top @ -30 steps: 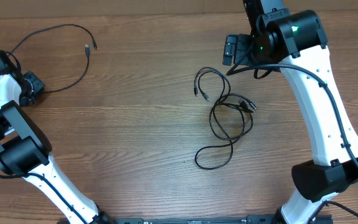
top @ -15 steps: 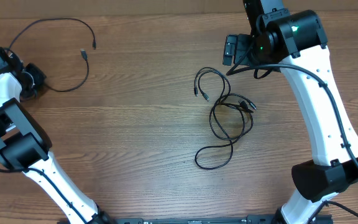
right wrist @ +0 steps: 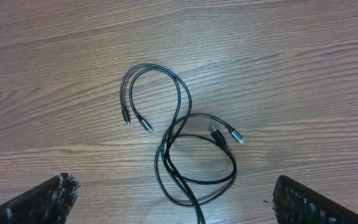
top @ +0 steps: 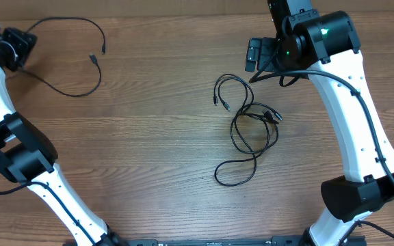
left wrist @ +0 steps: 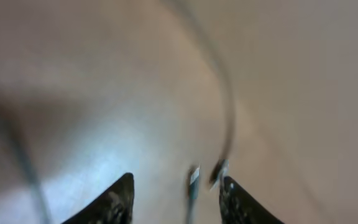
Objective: Untangle cables
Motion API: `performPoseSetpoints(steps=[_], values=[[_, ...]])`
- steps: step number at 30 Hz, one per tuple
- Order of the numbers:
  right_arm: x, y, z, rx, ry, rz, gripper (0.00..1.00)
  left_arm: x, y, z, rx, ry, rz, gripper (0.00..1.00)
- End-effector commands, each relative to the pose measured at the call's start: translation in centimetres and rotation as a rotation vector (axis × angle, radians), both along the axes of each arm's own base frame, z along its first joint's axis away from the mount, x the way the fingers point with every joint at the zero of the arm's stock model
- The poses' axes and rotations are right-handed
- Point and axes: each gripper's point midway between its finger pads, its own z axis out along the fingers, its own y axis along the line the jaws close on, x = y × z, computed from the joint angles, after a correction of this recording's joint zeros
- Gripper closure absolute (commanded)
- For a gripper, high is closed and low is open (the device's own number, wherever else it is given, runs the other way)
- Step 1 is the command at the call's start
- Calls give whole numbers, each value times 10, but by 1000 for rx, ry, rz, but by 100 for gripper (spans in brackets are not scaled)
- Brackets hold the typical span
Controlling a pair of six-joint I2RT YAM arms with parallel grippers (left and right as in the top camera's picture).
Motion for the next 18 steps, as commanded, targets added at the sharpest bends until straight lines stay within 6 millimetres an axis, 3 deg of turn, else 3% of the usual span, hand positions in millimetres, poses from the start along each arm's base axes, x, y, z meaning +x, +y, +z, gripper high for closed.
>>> performPoseSetpoints(steps=[1, 6, 7, 8, 10, 12, 14, 18], values=[[-1, -3, 11, 0, -33, -6, 0, -19, -23, -42, 101, 165, -135, 46], [-1, -3, 11, 0, -33, -6, 0, -41, -45, -71, 263, 364, -245, 43], [-1, -3, 11, 0, -33, -6, 0, -39, -60, -73, 283, 374, -296, 43], [-1, -3, 11, 0, -33, -6, 0, -38, -69, -73, 289, 377, -326, 46], [-1, -3, 11, 0, -33, -6, 0, -38, -89, -76, 292, 395, -380, 66], [-1, -3, 11, 0, -33, -6, 0, -43, -105, -80, 305, 441, -411, 96], [-1, -3, 11, 0, -33, -6, 0, -54, -118, -89, 343, 542, -400, 96], [-1, -3, 11, 0, -33, -6, 0, -76, -123, -99, 384, 710, -249, 96]])
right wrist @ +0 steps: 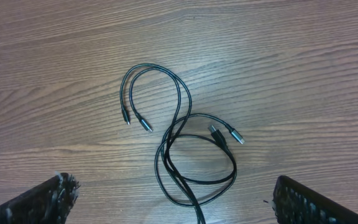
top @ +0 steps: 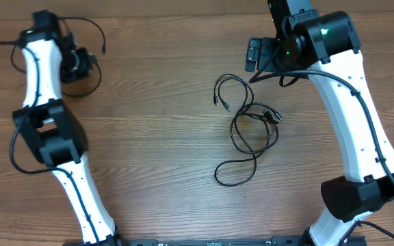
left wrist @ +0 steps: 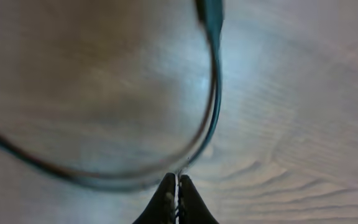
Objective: Untangle cables
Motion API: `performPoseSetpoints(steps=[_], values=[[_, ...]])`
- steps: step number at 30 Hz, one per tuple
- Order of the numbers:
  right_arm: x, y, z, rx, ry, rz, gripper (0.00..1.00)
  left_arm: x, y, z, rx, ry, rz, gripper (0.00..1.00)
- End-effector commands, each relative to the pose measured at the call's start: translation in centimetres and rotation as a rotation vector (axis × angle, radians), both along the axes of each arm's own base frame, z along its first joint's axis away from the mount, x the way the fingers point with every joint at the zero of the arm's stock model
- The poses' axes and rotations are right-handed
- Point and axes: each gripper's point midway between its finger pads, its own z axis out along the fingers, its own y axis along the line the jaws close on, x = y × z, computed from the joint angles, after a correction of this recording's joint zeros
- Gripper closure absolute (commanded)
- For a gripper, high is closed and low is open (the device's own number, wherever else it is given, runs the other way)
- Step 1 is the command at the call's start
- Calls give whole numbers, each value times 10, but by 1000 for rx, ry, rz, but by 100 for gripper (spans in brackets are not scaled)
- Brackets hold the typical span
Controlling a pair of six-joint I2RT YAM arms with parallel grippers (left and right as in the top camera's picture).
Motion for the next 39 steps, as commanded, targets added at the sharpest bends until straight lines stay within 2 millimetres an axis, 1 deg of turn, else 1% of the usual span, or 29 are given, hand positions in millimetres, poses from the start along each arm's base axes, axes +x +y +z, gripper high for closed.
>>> performPoseSetpoints(steps=[1, 4, 7, 11, 14, 17, 23, 28, 31, 35, 39], values=[[-1, -3, 11, 1, -33, -6, 0, -26, 8, -22, 153, 153, 172, 96], [-1, -3, 11, 1, -33, -6, 0, -38, -1, -30, 153, 205, 201, 96], [-1, -3, 11, 1, -33, -6, 0, -47, -3, -41, 150, 243, 199, 96], [-1, -3, 11, 1, -33, -6, 0, -62, 7, -53, 181, 289, 236, 96], [-1, -3, 11, 1, -33, -6, 0, -66, 12, -58, 179, 300, 247, 96], [-1, -3, 11, 0, -33, -6, 0, -69, 17, -67, 173, 301, 260, 96], [-1, -3, 11, 1, -32, -6, 0, -64, 20, -95, 180, 249, 253, 96], [-1, -3, 11, 1, -33, -6, 0, -59, 21, -123, 190, 186, 234, 96], [-1, -3, 11, 1, -33, -6, 0, -51, 18, -138, 174, 125, 216, 96], [-1, -3, 11, 1, -32, -6, 0, -39, 9, -156, 128, 27, 176, 96], [-1, -3, 11, 1, -33, -6, 0, -38, 8, -170, 126, -32, 184, 96]])
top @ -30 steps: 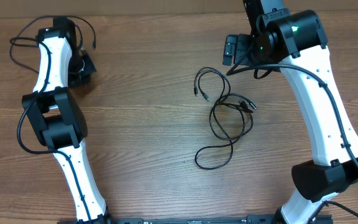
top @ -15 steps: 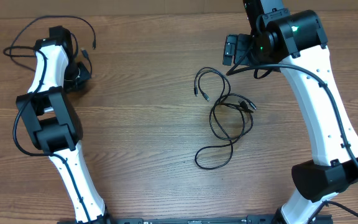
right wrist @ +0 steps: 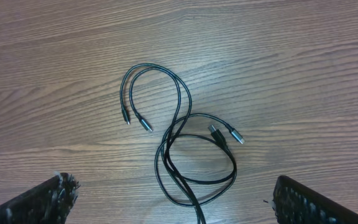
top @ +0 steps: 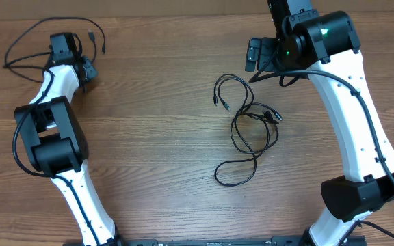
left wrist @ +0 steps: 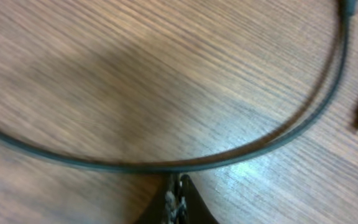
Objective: Untangle cables
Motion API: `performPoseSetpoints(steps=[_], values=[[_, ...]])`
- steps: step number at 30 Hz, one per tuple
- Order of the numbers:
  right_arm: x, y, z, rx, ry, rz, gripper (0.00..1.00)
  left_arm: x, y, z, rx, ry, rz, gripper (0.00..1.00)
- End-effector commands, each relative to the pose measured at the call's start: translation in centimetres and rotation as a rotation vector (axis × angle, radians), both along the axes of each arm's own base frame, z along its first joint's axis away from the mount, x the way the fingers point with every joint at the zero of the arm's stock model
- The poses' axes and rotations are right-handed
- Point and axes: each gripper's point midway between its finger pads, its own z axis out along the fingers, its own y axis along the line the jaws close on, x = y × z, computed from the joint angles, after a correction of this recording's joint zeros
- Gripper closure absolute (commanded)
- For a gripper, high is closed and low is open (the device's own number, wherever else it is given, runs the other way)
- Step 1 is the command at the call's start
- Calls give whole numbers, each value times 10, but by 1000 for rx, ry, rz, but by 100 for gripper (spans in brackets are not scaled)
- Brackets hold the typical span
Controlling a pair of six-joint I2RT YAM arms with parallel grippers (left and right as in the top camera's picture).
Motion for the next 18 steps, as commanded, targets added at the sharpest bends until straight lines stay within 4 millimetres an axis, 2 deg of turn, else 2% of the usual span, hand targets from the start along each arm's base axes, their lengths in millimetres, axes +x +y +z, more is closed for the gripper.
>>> performPoseSetpoints(steps=[1, 7, 10, 13, 18], values=[[-1, -3, 11, 1, -34, -6, 0, -68, -30, -121, -134, 233, -47, 96], [-1, -3, 11, 1, -34, -6, 0, -74, -33, -133, -129, 210, -65, 96], [-1, -3, 11, 0, -33, -6, 0, -71, -25, -122, -62, 235, -137, 96], [-1, -3, 11, 0, -33, -6, 0, -63, 0, -85, 8, 251, -93, 96], [-1, -3, 11, 0, -33, -6, 0, -44, 32, -11, 9, 189, -17, 96]])
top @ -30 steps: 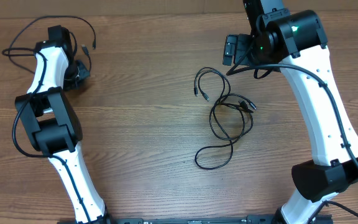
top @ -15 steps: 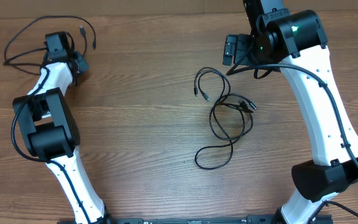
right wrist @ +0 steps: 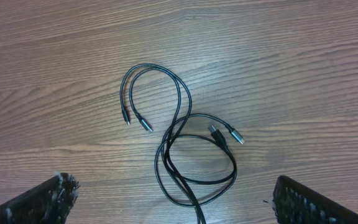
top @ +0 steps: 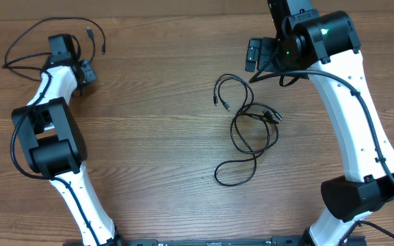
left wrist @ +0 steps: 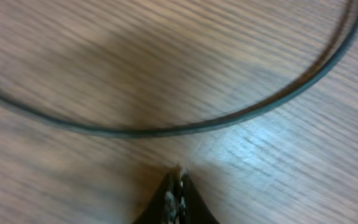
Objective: Untangle cables
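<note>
Several thin black cables lie looped over one another right of the table's middle. The right wrist view shows their crossing and plug ends. High above them my right gripper hangs open, nothing between its fingers. One separate black cable curves along the far left. In the left wrist view that cable arcs across the wood just ahead of my left gripper. That gripper is shut, and the cable lies apart from its tips.
The wooden table ends at its far edge just behind the separate cable. My left arm's white links stretch along the left side. The right arm stands along the right side.
The left gripper has drawn back a little. The separate cable lay right at its shut tips and now lies a short way ahead of them. The right arm and the tangle are unchanged.
At first the left gripper was open at the far-left corner, and the separate cable's loop sagged toward the table's middle. Then it was shut at that loop. Later the loop lay up near the far edge. The right gripper hung open over the tangle throughout.
</note>
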Motion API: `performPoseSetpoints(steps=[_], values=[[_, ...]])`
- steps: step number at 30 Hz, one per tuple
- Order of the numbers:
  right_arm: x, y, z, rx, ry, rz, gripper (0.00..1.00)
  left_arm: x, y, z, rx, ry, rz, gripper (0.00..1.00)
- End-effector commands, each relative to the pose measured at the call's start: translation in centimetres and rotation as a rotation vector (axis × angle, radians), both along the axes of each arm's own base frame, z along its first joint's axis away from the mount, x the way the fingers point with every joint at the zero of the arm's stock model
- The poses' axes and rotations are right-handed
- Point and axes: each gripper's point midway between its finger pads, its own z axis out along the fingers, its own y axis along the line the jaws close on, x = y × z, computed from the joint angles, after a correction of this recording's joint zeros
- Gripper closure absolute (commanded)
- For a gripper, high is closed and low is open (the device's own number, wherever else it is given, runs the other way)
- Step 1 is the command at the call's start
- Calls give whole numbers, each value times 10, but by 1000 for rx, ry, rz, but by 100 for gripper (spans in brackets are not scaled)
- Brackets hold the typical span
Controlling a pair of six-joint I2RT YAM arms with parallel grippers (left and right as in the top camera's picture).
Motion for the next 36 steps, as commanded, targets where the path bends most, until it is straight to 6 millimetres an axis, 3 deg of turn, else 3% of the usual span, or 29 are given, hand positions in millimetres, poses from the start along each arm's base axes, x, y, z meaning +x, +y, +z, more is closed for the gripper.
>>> performPoseSetpoints(steps=[1, 3, 5, 10, 17, 27, 32, 36], values=[[-1, -3, 11, 0, -33, -6, 0, -25, 32, -5, -9, 94, 65, 96], [-1, -3, 11, 0, -33, -6, 0, -27, 46, 10, -5, 80, 91, 96], [-1, -3, 11, 0, -33, -6, 0, -35, 57, 13, -11, 84, 115, 96], [-1, -3, 11, 0, -33, -6, 0, -52, 62, -9, -70, 147, 116, 96], [-1, -3, 11, 0, -33, -6, 0, -66, 52, -63, -114, 236, 105, 96], [-1, -3, 11, 0, -32, -6, 0, -80, 37, -165, -197, 306, 89, 96], [-1, -3, 11, 0, -33, -6, 0, -75, 11, -200, -327, 262, 44, 96], [-1, -3, 11, 0, -33, -6, 0, -71, -6, -210, -416, 231, 1, 96]])
